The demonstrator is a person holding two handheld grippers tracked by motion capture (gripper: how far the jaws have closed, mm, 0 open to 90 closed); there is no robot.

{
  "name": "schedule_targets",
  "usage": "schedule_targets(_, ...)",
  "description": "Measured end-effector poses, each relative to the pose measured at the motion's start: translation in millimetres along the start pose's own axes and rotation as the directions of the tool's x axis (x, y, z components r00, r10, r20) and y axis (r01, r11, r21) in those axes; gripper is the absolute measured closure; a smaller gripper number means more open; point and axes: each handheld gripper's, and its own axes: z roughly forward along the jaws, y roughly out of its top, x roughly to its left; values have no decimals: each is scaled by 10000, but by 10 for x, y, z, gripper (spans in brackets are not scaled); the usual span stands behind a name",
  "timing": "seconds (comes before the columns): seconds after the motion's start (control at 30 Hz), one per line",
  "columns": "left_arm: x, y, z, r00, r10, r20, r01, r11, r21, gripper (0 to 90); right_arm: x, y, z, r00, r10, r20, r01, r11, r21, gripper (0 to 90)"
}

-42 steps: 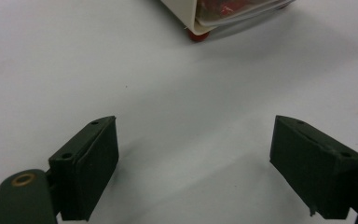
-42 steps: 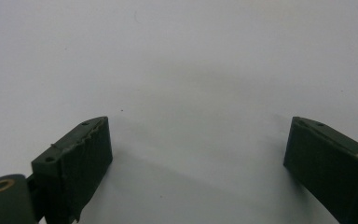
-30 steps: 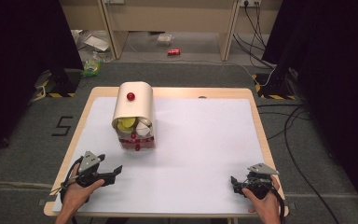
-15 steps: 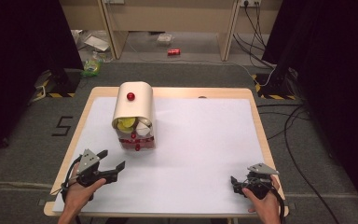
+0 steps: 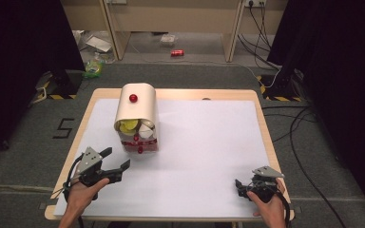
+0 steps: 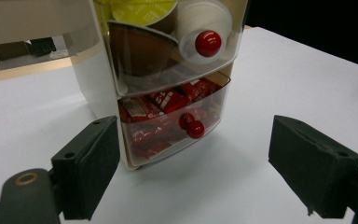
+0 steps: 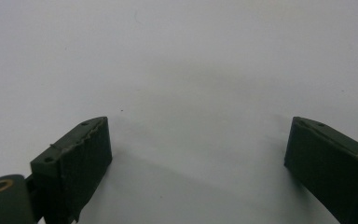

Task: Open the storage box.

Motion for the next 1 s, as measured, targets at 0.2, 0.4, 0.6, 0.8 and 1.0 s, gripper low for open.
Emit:
schedule_targets(0.2, -42, 92, 7, 9999, 98, 50, -98, 9998, -172, 163, 0, 0, 0, 10000, -2, -1, 2, 10000, 1, 76)
schedule_targets(0.4, -91, 169, 37, 9997, 197, 136, -192, 9993, -315, 161, 0, 0, 1, 10000, 5, -12, -5, 10000, 2, 75)
schedule_targets(0.6, -131, 251, 61, 9994, 283, 222, -272, 9984, -505, 161, 0, 0, 2, 10000, 5, -14, -5, 10000, 3, 74)
schedule_targets(0.8, -165, 387, 36, 9982, 585, 161, -573, 9958, -709, 161, 1, 1, 2, 10000, 23, -18, -23, 10000, 14, 74)
schedule_targets(1.0, -186, 499, 74, 9972, 689, 279, -663, 9941, -863, 163, 0, 0, 3, 10000, 3, -17, -3, 10000, 5, 73)
